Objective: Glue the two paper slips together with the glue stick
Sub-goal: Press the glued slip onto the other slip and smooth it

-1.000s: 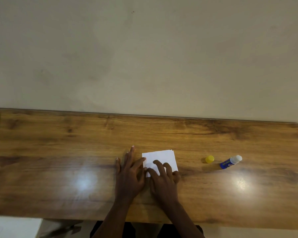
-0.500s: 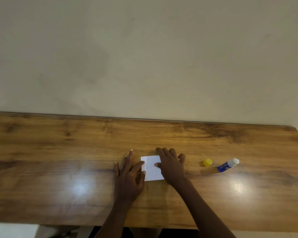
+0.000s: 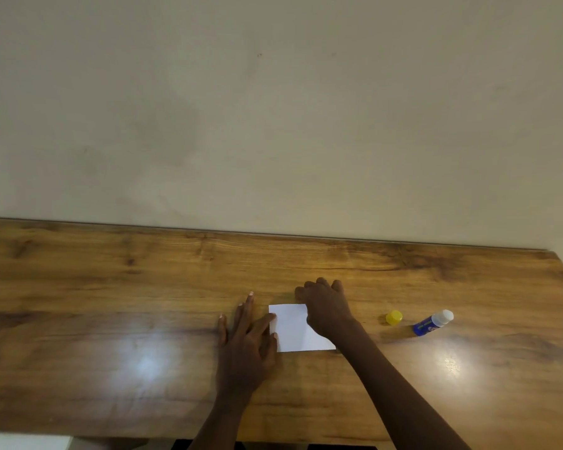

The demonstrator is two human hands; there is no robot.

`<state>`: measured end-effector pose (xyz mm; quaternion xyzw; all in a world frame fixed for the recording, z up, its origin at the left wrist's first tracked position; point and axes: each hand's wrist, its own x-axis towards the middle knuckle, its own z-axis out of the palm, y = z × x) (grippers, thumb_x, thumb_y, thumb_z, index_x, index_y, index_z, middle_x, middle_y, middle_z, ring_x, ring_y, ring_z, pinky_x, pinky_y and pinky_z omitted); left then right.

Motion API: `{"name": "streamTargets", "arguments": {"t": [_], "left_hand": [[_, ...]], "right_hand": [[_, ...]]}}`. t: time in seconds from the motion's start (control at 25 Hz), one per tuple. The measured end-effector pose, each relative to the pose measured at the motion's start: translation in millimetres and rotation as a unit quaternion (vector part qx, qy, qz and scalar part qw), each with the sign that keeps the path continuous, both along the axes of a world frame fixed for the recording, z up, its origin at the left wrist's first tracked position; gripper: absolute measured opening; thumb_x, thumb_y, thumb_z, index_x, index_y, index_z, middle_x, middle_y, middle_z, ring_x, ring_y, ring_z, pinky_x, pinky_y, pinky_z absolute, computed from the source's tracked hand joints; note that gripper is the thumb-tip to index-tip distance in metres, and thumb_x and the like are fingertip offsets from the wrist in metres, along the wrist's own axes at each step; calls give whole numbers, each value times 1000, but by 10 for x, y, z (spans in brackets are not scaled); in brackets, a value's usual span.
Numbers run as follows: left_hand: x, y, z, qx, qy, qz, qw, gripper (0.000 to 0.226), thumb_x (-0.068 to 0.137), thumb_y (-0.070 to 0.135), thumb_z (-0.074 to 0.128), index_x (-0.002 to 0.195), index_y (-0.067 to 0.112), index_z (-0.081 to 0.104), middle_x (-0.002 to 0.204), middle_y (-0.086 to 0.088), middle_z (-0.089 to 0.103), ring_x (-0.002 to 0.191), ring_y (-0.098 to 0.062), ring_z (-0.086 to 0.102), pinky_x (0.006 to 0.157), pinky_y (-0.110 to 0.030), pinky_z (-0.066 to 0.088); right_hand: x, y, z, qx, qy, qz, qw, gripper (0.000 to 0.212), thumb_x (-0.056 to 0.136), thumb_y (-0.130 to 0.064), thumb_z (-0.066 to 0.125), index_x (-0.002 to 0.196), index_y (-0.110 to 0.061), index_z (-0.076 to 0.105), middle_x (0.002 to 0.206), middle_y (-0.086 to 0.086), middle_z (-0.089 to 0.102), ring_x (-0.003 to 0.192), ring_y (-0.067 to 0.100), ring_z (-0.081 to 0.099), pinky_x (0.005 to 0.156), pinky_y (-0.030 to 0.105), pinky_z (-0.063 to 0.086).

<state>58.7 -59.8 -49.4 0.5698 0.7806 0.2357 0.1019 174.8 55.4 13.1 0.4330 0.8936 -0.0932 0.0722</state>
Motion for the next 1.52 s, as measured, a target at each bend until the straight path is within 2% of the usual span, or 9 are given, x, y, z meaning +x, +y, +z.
{"name": "streamTargets", "arguments": {"t": [0.24, 0.36, 0.44, 0.6, 0.76, 0.92, 1.12, 1.36, 1.52], "left_hand": [[-13, -14, 23, -1, -31, 2, 1000, 39, 87, 30, 44, 125, 28, 49, 150, -6, 23, 139, -28, 19, 111, -51, 3], [-11, -20, 62, 16, -65, 5, 998, 46, 89, 32, 34, 135, 32, 28, 149, 0, 17, 140, -24, 17, 113, -49, 3], [-18, -26, 77, 26, -90, 16, 995, 48, 90, 35, 29, 135, 36, 14, 147, 6, 14, 140, -19, 16, 114, -45, 4], [-24, -26, 72, 14, -86, 19, 996, 52, 86, 48, 20, 135, 39, 3, 147, 10, 9, 139, -13, 12, 114, -41, 2], [-21, -25, 42, -4, -80, 23, 997, 55, 83, 54, 15, 134, 41, 1, 152, 4, 14, 141, -15, 15, 114, -40, 0], [-21, -17, 19, -12, -75, 23, 997, 56, 83, 56, 16, 135, 40, 2, 153, 1, 18, 141, -15, 14, 114, -40, 0], [-14, -8, 15, -20, -65, 28, 997, 56, 84, 56, 22, 134, 39, 3, 153, 1, 20, 138, -11, 7, 113, -40, -2], [-20, -8, 24, -29, -66, 26, 997, 58, 84, 49, 30, 137, 37, 8, 153, 2, 19, 140, -10, 9, 114, -40, -1], [-20, 0, 24, -27, -56, 29, 998, 61, 83, 53, 25, 139, 30, 20, 152, -1, 24, 141, -17, 18, 115, -44, 4]], "right_hand": [[103, 55, -2, -23, 55, -11, 998, 17, 79, 5, 47, 89, -4, 58, 97, 14, 65, 91, 26, 53, 74, 32, 39], [197, 128, -23, -112, 123, -95, 982, 14, 77, 6, 47, 76, -4, 58, 89, 18, 66, 72, 20, 51, 60, 27, 36], [314, 193, -31, -135, 159, -132, 969, 9, 76, 3, 54, 77, -3, 60, 90, 17, 67, 74, 19, 51, 61, 26, 36], [391, 308, 0, -173, 326, -270, 889, 13, 76, -1, 64, 89, 2, 64, 85, 14, 64, 80, 25, 57, 67, 36, 49], [249, 433, -55, -198, 393, -343, 830, 19, 81, 0, 59, 99, 3, 64, 85, 13, 62, 76, 23, 56, 55, 26, 46], [199, 483, -201, -129, 342, -353, 861, 22, 79, -1, 61, 101, 3, 63, 100, 19, 68, 90, 32, 61, 81, 43, 52], [126, 410, -297, -42, 304, -332, 892, 22, 78, 0, 62, 100, 4, 62, 104, 20, 68, 91, 31, 61, 73, 25, 41], [97, 380, -307, -38, 287, -331, 898, 26, 81, -1, 60, 107, 2, 58, 111, 17, 64, 97, 27, 59, 75, 23, 42], [70, 316, -307, -35, 270, -311, 911, 31, 84, -3, 55, 116, -1, 52, 120, 16, 59, 106, 26, 56, 88, 30, 48]]}}
